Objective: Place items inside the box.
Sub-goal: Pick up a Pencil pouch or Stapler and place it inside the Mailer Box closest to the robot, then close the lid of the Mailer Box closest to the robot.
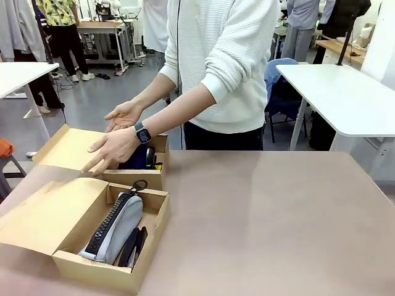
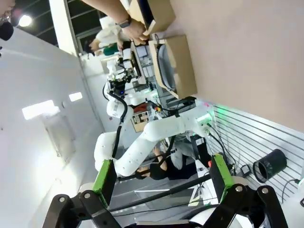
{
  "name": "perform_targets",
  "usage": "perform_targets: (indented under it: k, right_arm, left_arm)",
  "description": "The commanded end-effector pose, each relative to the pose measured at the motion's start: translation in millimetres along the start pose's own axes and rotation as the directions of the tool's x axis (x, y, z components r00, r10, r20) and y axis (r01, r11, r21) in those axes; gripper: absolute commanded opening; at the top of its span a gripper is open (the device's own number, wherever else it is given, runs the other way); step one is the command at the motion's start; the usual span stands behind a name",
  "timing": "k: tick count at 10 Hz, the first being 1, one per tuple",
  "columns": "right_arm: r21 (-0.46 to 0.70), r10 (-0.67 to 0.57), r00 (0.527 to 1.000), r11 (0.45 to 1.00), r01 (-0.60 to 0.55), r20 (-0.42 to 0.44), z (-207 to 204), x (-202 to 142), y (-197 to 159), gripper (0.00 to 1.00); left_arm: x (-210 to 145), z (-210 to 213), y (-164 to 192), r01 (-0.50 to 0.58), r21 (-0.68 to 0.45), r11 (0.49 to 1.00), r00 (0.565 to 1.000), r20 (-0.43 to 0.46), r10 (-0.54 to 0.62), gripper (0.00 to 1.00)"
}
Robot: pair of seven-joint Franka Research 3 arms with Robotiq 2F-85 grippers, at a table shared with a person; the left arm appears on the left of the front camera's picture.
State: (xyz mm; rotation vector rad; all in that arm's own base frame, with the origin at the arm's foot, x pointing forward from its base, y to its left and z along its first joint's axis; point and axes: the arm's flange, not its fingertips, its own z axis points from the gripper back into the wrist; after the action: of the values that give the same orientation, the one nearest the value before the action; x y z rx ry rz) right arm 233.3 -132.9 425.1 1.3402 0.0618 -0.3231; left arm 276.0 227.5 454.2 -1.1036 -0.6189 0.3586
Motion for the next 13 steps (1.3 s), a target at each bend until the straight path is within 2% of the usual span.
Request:
perform_targets:
  k: [1,13]
  right_arm:
    - [0.005,-0.013,1.0,1.0,0.013,0.001,-17.3,6.0,30.0,1.0]
    - [0.005,-0.013,1.0,1.0,0.013,0.001,-17.3,6.0,30.0,1.0]
  left_arm:
    - [-1.0,-0.4,-0.3,0.015,-0.018,1.0,1.0,0.008,-0.015,1.0]
    - [0.0,0.0,0.1,0.0,0.0,1.0,1.0,0.0,0.0,1.0]
